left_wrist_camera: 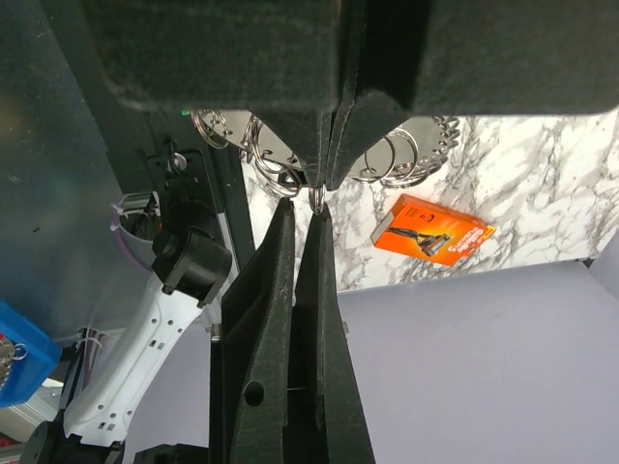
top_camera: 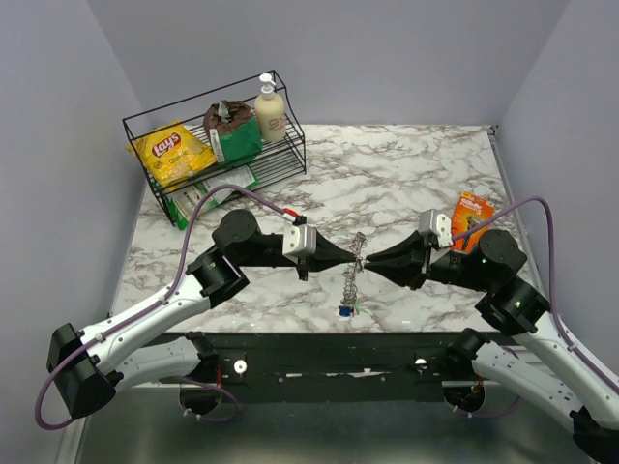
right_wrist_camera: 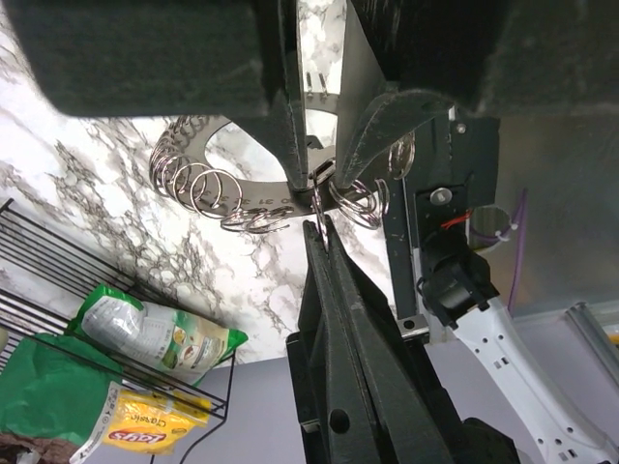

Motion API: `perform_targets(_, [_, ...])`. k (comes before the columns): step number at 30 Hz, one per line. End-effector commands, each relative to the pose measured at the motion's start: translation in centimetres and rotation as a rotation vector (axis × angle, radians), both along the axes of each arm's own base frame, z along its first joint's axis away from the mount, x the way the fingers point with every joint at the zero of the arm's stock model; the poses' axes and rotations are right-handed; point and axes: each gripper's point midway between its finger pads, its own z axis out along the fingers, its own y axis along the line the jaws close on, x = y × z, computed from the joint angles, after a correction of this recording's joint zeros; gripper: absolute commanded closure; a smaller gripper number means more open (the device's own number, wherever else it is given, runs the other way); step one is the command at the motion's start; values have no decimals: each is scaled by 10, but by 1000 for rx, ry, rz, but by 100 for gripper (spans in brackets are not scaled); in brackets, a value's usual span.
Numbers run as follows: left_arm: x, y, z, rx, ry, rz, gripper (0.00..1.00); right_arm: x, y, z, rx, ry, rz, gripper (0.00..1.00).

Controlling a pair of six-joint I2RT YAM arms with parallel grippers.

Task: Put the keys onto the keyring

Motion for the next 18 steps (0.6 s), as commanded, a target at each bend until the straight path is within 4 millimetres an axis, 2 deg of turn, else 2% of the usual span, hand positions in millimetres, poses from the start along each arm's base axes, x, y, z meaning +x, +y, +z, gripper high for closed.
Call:
perform_targets(1, [-8,3,21,-69,-53,-33,100,6,1,-1,-1,0,-24,78])
perform_targets(3, [-9,3,22,-71,-55,-36,100,7,2,-3,-5,4,-24,81])
perform_targets(5, [-9,4,22,-73,-55,-36,100,7,2,-3,-6,6,-23,89])
perform_targets(11, [-9,5,25,-99,-67,-33,100,7,4,-7,-15,15,-12,99])
perform_targets(18, [-11,5,30,-133,-59,-37,100,3,5,-11,-20,20,8,99])
